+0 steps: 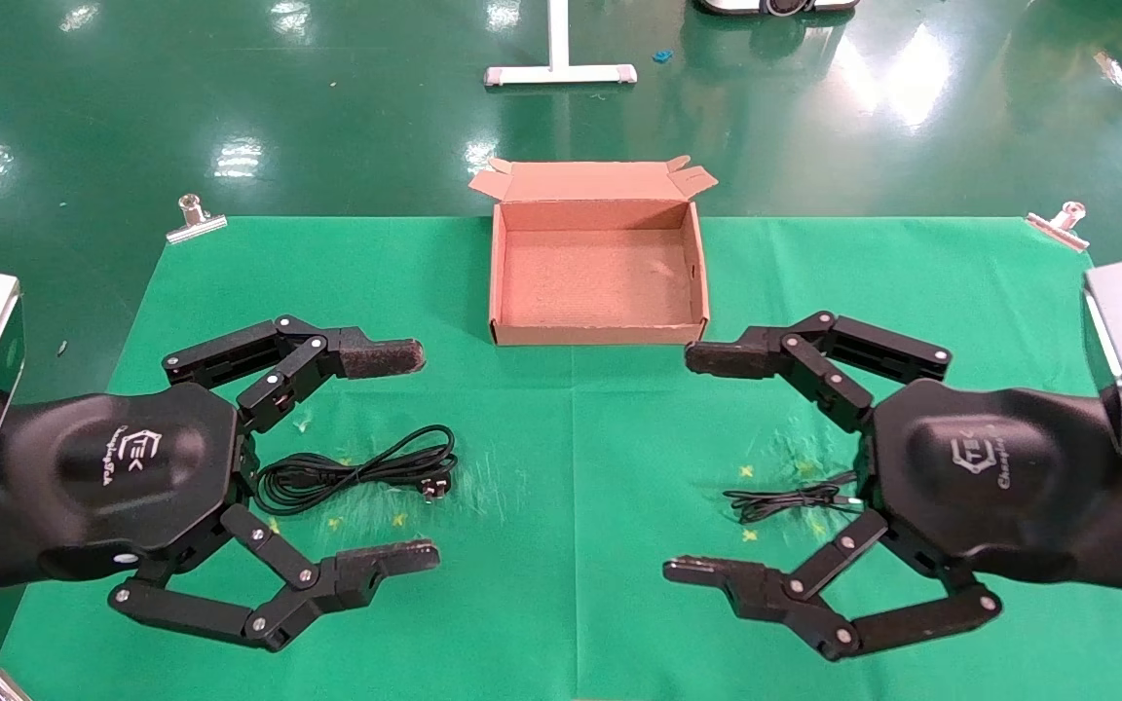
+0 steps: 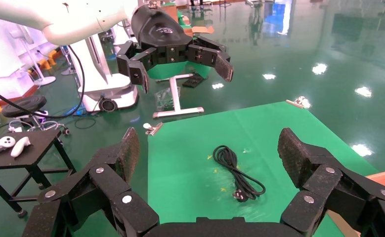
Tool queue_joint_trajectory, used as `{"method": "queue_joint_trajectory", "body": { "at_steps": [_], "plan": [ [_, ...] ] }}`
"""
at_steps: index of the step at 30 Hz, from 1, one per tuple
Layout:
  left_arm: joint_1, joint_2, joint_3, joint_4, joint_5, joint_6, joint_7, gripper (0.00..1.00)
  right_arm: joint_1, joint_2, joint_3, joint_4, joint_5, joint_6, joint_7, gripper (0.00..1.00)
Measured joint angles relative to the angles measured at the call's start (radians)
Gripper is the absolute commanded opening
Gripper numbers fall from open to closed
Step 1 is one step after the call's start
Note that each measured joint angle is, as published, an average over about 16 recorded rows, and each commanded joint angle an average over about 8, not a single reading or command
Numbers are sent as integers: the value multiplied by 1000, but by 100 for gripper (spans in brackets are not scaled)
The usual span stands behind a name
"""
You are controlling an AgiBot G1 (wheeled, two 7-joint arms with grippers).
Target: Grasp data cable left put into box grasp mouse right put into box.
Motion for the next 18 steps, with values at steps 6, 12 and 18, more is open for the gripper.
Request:
{"method": "queue_joint_trajectory", "body": {
  "at_steps": [6,12,18],
  "plan": [
    [0,0,0,0,0,0,0,100,0,0,0,0,0,0,0,100],
    [-3,-7,5,-8,17,1,-2,100,10,12,-7,17,-45,1,-20,100],
    [-38,-32,44,-34,141,1,-11,100,50,23,-40,46,-185,7,-63,100]
  ]
}}
